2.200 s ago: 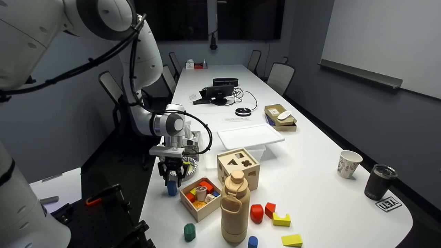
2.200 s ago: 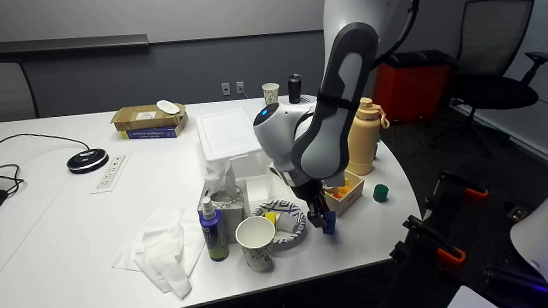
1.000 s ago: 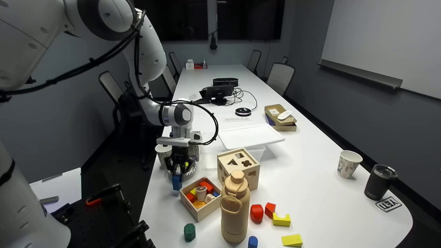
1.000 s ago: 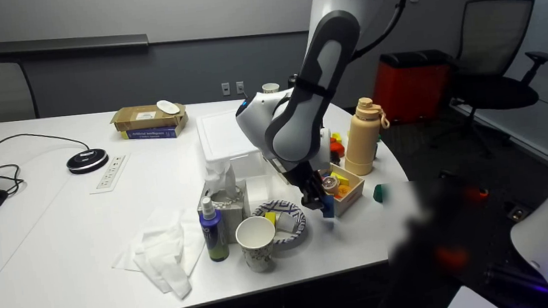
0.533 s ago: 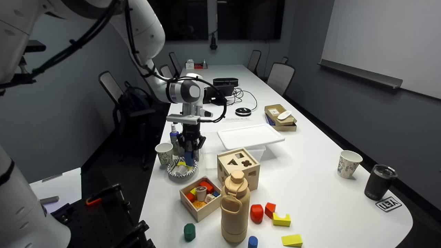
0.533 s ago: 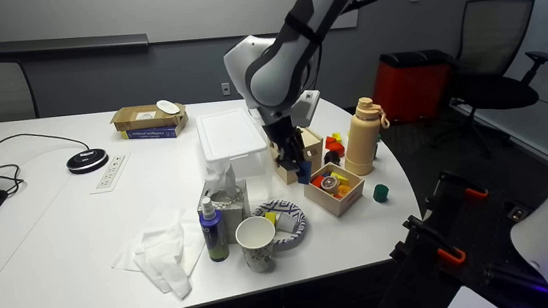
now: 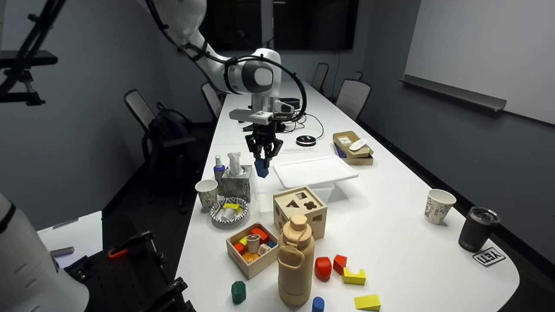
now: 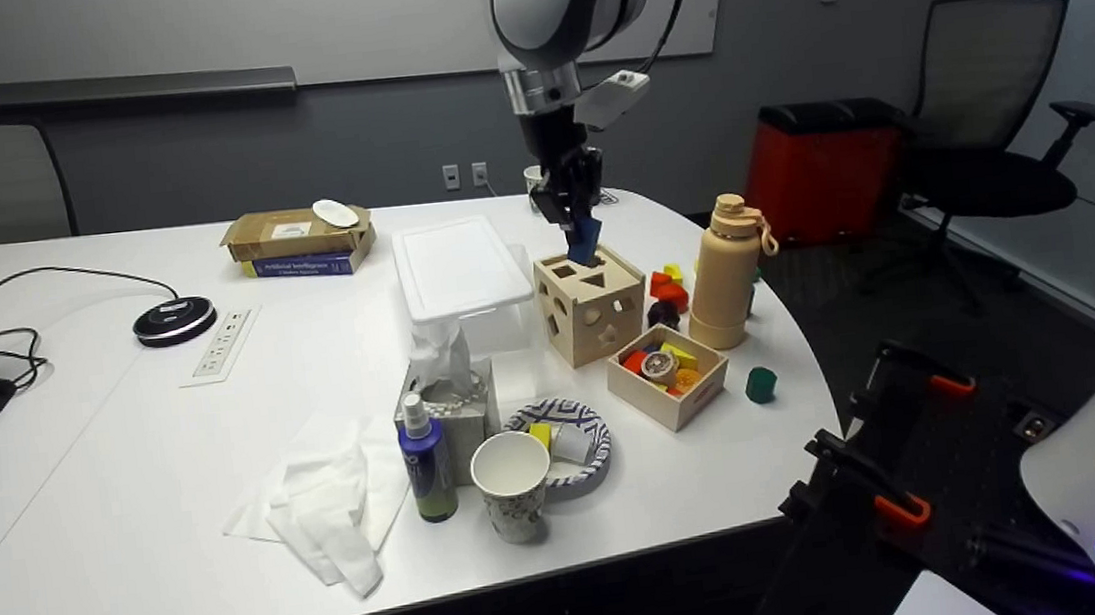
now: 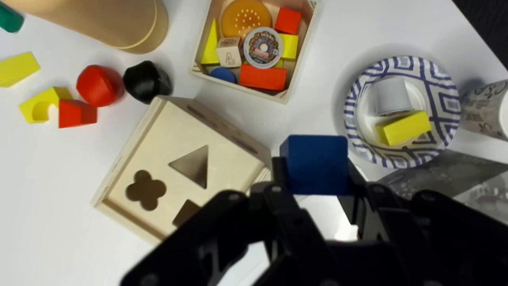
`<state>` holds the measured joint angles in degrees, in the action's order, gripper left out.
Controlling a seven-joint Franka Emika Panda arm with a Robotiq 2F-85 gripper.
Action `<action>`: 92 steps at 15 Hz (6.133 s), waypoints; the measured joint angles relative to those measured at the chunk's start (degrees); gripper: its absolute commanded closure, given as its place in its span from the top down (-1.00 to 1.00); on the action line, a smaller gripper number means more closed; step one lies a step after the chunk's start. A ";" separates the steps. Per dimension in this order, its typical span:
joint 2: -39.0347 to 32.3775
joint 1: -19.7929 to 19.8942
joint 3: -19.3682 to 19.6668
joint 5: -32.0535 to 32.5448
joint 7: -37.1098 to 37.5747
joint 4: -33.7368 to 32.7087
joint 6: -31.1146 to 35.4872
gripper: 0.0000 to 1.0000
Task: Put the blue block into the shape sorting box
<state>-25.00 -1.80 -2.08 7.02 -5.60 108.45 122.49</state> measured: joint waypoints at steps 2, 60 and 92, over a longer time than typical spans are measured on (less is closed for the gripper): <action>-0.42 1.41 0.90 -0.71 0.06 -2.47 0.18 -0.82; -33.47 6.53 3.58 -7.53 8.41 -43.20 -14.86 -0.82; -36.98 6.44 3.38 -8.19 10.81 -46.53 -15.39 1.00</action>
<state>-61.99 4.64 1.30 -1.17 5.21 61.92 107.10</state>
